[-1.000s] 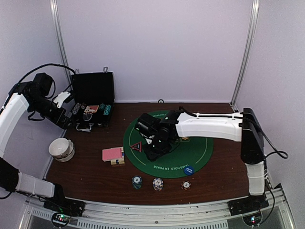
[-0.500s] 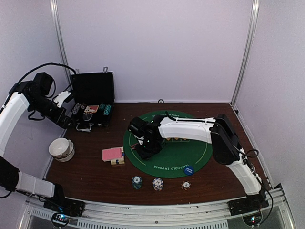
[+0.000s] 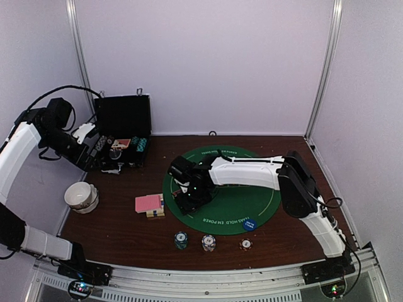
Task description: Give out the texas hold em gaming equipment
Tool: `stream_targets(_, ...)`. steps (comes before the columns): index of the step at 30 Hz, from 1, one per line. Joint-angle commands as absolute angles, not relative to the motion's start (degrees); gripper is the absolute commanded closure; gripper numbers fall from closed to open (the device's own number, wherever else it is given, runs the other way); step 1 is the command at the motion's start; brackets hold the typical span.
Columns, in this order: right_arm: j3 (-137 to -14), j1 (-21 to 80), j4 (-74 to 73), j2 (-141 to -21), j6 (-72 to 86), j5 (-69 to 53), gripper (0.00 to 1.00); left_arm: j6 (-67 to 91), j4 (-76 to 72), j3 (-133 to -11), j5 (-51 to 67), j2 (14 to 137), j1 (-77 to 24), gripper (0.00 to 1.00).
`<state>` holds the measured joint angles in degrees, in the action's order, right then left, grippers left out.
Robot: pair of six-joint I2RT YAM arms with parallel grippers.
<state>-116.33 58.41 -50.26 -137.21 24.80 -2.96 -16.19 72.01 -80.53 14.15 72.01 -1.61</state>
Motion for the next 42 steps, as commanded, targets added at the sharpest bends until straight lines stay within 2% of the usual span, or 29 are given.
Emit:
stream_targets(1, -114.1, 58.1, -50.5, -134.1, 25.0, -3.0, 0.25, -16.6, 70.3, -80.1, 14.2, 72.5, -1.7, 0.02)
stream_targets(7, -112.1, 58.2, -51.3, -129.1, 25.0, -1.4, 0.19, -16.6, 70.4, -80.1, 13.5, 72.7, -1.7, 0.03)
stream_targets(9, -110.8, 58.3, -51.7, -126.4, 25.1, -0.8, 0.14, -16.7, 70.3, -80.1, 13.3, 72.7, -1.7, 0.02)
stream_targets(17, -98.0, 58.7, -52.0, -113.5, 27.1, 1.8, 0.01, -17.1, 70.6, -80.3, 13.4, 72.8, -1.6, 0.02)
stream_targets(34, -65.6, 61.8, -55.6, -85.8, 36.1, 1.7, 0.0, -18.0, 72.1, -80.9, 13.7, 71.9, -1.6, 0.02)
stream_targets(42, -58.2, 63.7, -50.3, -83.3, 38.1, -2.6, 0.01, -18.0, 73.0, -81.3, 13.8, 71.5, -1.6, 0.02)
